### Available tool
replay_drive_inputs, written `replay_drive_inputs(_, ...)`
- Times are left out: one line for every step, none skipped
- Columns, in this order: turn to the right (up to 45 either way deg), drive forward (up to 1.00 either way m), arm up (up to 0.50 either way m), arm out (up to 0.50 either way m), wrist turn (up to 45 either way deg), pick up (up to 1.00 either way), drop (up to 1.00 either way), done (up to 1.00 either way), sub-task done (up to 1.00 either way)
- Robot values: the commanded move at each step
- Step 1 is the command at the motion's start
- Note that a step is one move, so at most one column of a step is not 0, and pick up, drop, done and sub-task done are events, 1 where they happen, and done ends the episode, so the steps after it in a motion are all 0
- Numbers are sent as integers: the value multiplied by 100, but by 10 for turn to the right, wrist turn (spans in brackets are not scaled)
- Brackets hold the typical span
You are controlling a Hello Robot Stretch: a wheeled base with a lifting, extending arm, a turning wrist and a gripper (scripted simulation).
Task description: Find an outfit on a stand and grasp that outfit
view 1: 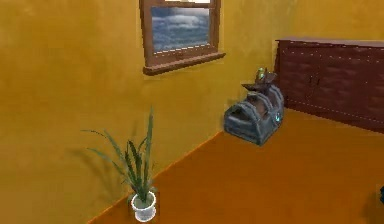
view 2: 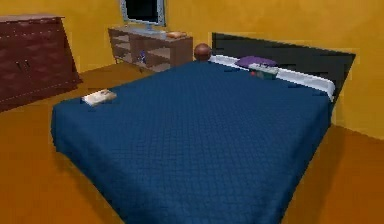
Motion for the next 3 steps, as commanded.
replay_drive_inputs(0,10,0,0,0,0,0,0,0)
replay_drive_inputs(360,0,0,0,0,0,0,0,0)
replay_drive_inputs(0,100,0,0,0,0,0,0,0)
